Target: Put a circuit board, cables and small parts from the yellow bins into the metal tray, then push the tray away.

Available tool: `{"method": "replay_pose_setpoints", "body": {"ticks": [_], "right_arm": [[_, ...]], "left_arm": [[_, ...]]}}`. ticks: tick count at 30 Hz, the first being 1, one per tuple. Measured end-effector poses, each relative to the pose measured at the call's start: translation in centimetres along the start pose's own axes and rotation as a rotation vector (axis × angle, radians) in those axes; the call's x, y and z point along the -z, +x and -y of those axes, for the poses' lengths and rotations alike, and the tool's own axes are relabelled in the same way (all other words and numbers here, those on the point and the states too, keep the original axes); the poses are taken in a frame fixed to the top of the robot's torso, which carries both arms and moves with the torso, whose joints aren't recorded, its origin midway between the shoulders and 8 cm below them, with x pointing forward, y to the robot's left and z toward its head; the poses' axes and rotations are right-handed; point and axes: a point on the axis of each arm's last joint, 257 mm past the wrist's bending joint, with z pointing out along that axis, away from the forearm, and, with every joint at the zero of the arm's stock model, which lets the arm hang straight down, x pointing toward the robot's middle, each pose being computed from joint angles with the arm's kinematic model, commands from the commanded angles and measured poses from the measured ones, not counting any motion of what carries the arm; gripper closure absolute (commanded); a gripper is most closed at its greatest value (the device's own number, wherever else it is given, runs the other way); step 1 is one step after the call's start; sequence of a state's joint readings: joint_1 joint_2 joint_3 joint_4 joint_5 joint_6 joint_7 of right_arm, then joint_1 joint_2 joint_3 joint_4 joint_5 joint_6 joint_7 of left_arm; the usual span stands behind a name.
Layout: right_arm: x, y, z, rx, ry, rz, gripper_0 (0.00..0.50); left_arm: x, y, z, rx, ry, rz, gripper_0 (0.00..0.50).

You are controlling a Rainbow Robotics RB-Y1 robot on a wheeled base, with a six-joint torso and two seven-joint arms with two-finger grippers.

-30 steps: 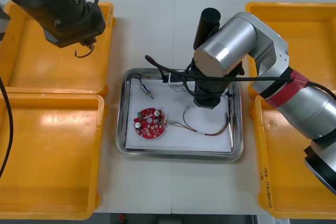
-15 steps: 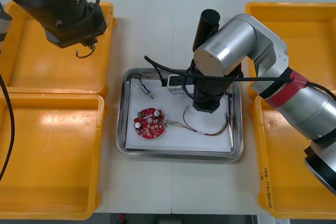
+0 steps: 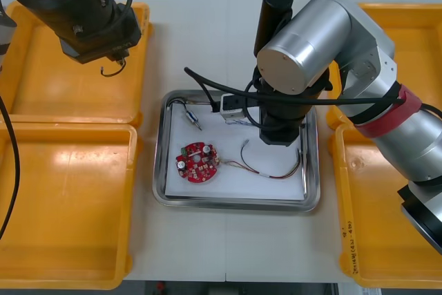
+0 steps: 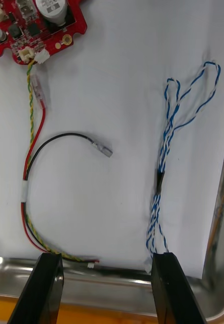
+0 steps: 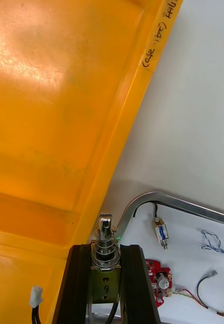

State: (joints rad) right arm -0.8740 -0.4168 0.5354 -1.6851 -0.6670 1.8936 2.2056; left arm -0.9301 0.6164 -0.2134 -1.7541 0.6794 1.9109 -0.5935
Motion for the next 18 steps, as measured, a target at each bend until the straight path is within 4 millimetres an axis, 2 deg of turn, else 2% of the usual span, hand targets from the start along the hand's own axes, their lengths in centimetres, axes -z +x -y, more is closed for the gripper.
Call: {"method": "replay_pose_setpoints", "body": {"ticks": [11,14,18], "right_arm": [[6.1,-1.9,2.3,-0.174,0.122,0.155,0.0],[7.4,-1.5,2.5,-0.213,0.126,0.188,0.0],[8.3,0.7,2.8,-0.323,0.117,0.196,0.0]], "left_arm": [[-1.8,1.8,1.8,-0.063,-0.024,0.007,0.5],[-2.2,2.6,2.5,-0.081,-0.025,0.001,0.5],[-2.4,3.3,3.6,-0.09,-0.008,-0.004,0.499]]}}
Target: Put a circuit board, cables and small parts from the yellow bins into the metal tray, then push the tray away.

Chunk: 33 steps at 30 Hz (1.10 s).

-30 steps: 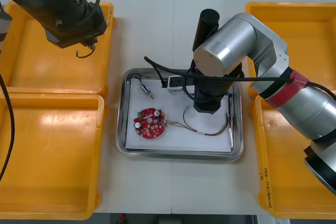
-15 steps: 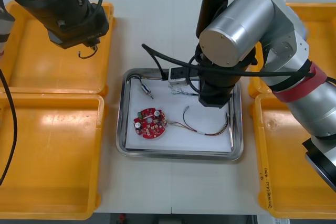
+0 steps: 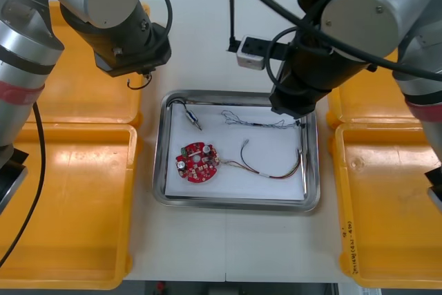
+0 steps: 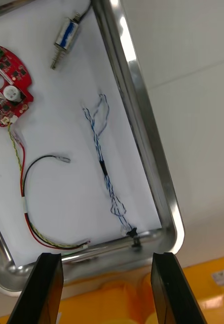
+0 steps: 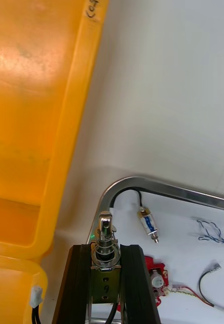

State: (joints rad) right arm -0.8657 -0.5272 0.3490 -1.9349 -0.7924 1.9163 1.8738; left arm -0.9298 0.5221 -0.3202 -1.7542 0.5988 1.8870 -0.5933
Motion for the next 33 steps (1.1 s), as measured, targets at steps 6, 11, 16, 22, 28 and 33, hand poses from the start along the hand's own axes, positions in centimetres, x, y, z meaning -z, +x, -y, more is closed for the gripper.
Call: {"method": "replay_pose_setpoints", "body": {"ticks": [6,11,16,22,28,33], "right_arm": [[2.6,3.7,2.5,-0.162,0.037,0.025,0.0],[4.9,7.1,4.6,-0.342,0.116,0.049,0.0],[6.0,10.3,5.5,-0.48,0.162,0.049,0.0],[7.2,13.4,7.0,-0.715,0.187,0.078,0.0],[9.0,16.8,8.2,-0.903,0.193,0.136,0.0],[10.0,20.7,8.6,-1.034,0.212,0.146,0.0]], "left_arm": [[-0.5,0.7,2.1,-0.025,0.035,0.008,0.5],[-1.4,1.5,4.4,-0.014,0.078,0.026,0.499],[-2.7,2.7,5.8,0.071,0.088,0.024,0.5],[-5.0,3.6,7.1,0.13,0.099,0.016,0.498],[-7.5,4.1,7.7,0.127,0.095,0.017,0.5],[-9.1,4.6,7.9,0.12,0.093,0.015,0.499]]}}
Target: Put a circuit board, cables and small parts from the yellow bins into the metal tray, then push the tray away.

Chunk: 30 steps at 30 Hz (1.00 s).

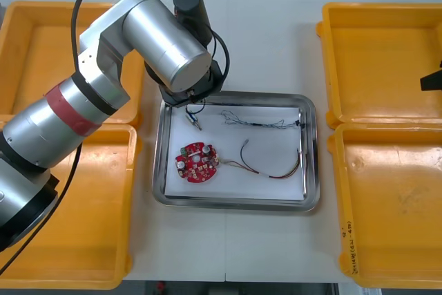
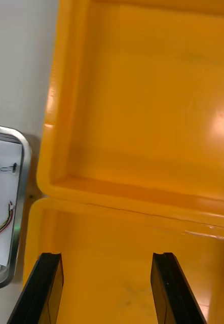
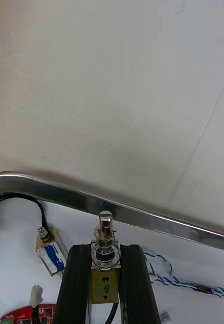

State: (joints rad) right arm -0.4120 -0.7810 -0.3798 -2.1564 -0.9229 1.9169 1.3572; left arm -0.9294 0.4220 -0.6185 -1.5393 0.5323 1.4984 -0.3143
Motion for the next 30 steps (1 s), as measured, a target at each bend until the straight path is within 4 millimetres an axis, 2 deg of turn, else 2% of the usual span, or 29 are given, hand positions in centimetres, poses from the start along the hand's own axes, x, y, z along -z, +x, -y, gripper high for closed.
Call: {"method": "replay_pose_setpoints", "body": {"ticks": [6,14,16,17,18,19,20,21,22,24,30], "right_arm": [[0.9,2.0,3.5,-0.096,0.037,-0.001,0.0],[1.5,4.2,5.1,-0.099,0.12,-0.003,0.0],[1.4,5.0,5.4,-0.098,0.135,-0.014,0.0],[1.3,5.3,5.5,-0.1,0.139,-0.022,0.0],[1.2,5.7,5.6,-0.103,0.14,-0.03,0.0],[1.1,6.0,5.7,-0.105,0.142,-0.038,0.0],[1.0,6.3,5.8,-0.107,0.143,-0.045,0.0],[0.9,6.6,5.8,-0.109,0.144,-0.051,0.0],[0.9,6.8,5.9,-0.111,0.145,-0.056,0.0],[0.8,7.1,6.0,-0.113,0.147,-0.062,0.0],[0.4,7.6,6.1,-0.129,0.142,-0.075,0.0]], "left_arm": [[-1.3,0.6,-0.4,0.001,-0.016,-0.012,0.499],[-1.7,1.8,-0.1,-0.03,-0.021,-0.02,0.493],[-1.9,2.0,-0.2,-0.032,-0.02,-0.021,0.438],[-2.0,2.1,-0.2,-0.033,-0.019,-0.02,0.389],[-2.1,2.1,-0.3,-0.032,-0.018,-0.018,0.271],[-2.2,2.1,-0.3,-0.031,-0.018,-0.016,0.185],[-2.3,2.1,-0.4,-0.031,-0.019,-0.016,0.137],[-2.4,2.2,-0.5,-0.03,-0.02,-0.017,0.057],[-2.4,2.3,-0.6,-0.029,-0.021,-0.018,0.021],[-2.5,2.4,-0.7,-0.029,-0.023,-0.021,0.0],[-2.5,2.6,-0.5,-0.035,-0.02,-0.02,0.0]]}}
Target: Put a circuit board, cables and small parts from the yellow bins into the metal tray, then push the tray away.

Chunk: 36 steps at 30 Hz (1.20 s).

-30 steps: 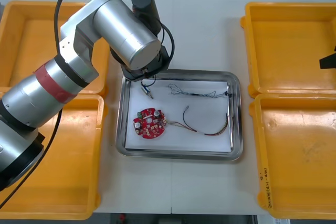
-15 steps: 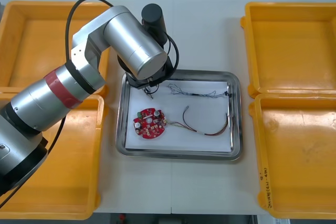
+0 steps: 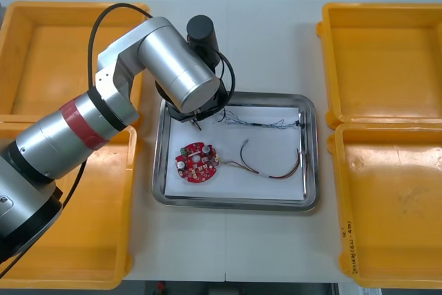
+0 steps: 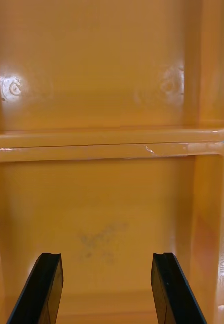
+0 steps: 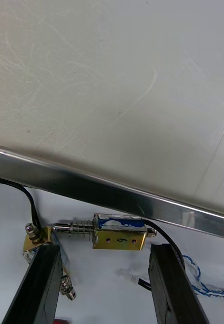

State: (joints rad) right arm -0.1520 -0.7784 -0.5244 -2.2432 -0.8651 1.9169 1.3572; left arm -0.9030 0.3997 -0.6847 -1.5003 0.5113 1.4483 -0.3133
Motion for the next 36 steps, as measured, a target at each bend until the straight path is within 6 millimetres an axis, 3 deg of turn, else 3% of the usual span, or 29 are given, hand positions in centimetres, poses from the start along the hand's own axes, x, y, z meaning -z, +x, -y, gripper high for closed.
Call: {"method": "replay_pose_setpoints", "body": {"ticks": [9,20,31,36], "right_arm": [[-0.6,0.3,0.4,-0.026,0.005,-0.011,0.0],[-1.8,1.2,1.1,-0.063,-0.003,-0.06,0.0],[-2.3,1.6,1.2,-0.079,-0.018,-0.082,0.0],[-2.2,1.3,1.0,-0.078,-0.021,-0.078,0.0]], "left_arm": [[3.1,0.5,0.5,-0.036,-0.013,0.007,0.0],[8.2,-2.4,-0.8,0.068,0.008,-0.008,0.0],[13.4,-6.5,-6.6,0.19,-0.026,-0.035,0.0],[15.5,-8.5,-8.3,0.229,-0.003,-0.025,0.0]]}}
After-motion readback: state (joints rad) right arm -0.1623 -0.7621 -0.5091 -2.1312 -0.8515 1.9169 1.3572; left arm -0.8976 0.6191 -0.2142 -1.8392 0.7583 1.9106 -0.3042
